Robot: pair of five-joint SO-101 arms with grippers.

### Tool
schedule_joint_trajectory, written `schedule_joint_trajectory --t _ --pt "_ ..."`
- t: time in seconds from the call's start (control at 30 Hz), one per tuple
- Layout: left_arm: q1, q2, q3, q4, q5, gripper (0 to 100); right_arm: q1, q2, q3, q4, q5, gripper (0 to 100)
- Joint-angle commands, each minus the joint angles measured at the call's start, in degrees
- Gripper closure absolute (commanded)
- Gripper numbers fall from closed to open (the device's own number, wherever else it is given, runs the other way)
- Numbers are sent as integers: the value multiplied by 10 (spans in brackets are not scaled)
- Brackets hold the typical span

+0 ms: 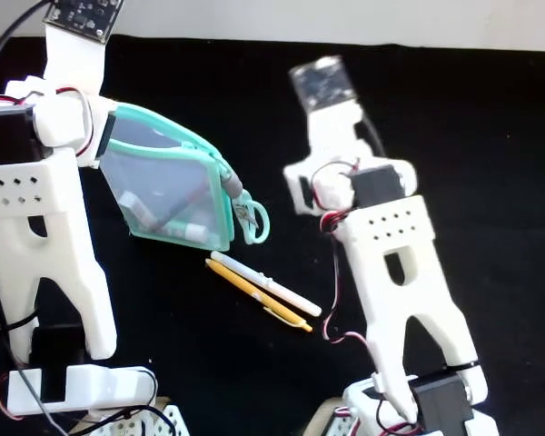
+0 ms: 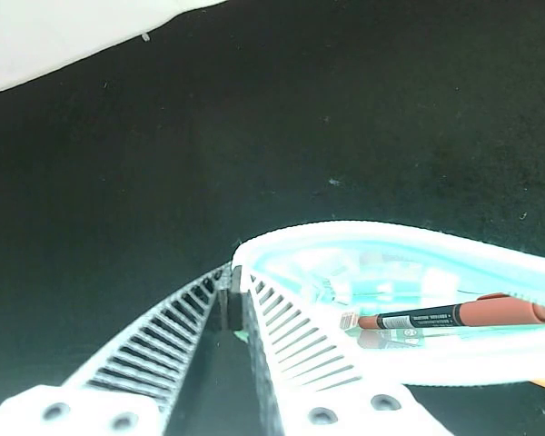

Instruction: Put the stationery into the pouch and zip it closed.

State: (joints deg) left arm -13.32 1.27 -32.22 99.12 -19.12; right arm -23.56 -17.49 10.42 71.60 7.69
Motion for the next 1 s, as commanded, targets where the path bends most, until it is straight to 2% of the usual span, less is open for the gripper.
schedule_joint_trajectory --t 0.0,0.13,0.27,0.47,0.7,0.87,0.97 --pt "-5 12 7 2 5 993 -15 -11 25 72 46 763" --pt "-8 12 6 1 8 993 -26 -12 124 58 66 764" --pt "-52 10 3 -18 32 993 -25 -12 213 -9 65 764" --pt "-83 10 3 -19 45 993 -29 -16 274 -46 65 764" --pt "-86 11 3 -20 45 993 -116 -156 359 -56 69 764" --pt "-92 6 2 -20 45 993 -134 -148 446 -178 72 762" --pt "-98 6 2 -20 45 993 -134 -132 480 -245 104 761"
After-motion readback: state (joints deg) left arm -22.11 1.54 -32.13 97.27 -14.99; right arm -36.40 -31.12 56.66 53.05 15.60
